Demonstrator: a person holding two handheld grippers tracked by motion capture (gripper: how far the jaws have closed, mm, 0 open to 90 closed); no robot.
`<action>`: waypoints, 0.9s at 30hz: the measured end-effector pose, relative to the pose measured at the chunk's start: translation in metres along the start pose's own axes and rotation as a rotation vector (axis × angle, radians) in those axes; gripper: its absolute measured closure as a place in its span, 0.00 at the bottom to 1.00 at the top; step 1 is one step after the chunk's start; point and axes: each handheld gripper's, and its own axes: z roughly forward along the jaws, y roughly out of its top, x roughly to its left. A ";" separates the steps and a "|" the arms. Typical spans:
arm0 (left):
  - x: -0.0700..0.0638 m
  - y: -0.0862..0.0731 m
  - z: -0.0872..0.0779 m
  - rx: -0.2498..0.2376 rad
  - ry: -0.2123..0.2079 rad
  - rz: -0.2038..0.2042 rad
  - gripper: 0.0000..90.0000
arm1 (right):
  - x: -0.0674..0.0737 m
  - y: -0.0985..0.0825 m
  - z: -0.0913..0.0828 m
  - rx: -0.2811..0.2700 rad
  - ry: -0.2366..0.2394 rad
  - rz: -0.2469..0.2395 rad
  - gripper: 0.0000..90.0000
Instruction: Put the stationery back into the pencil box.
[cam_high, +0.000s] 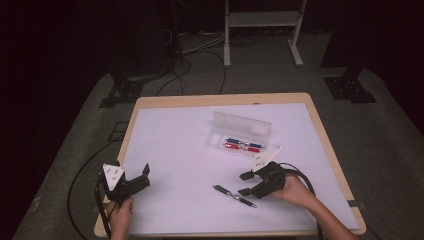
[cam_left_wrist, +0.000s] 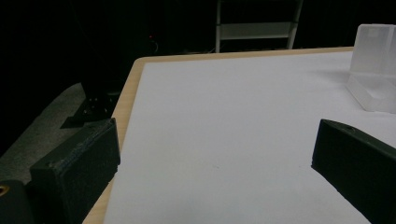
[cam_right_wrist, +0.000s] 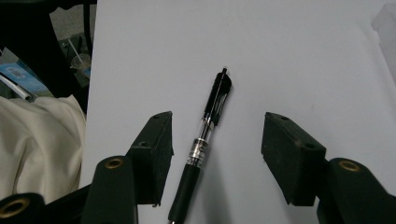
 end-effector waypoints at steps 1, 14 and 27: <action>0.000 0.000 0.000 -0.001 0.001 0.001 0.00 | 0.002 0.000 0.002 0.002 -0.001 -0.001 0.48; 0.001 0.000 0.000 -0.002 0.002 0.001 0.00 | 0.013 -0.003 0.026 0.034 0.007 0.010 0.54; 0.001 0.000 0.000 -0.003 0.002 -0.003 0.00 | 0.017 -0.009 0.042 0.070 -0.041 -0.013 0.68</action>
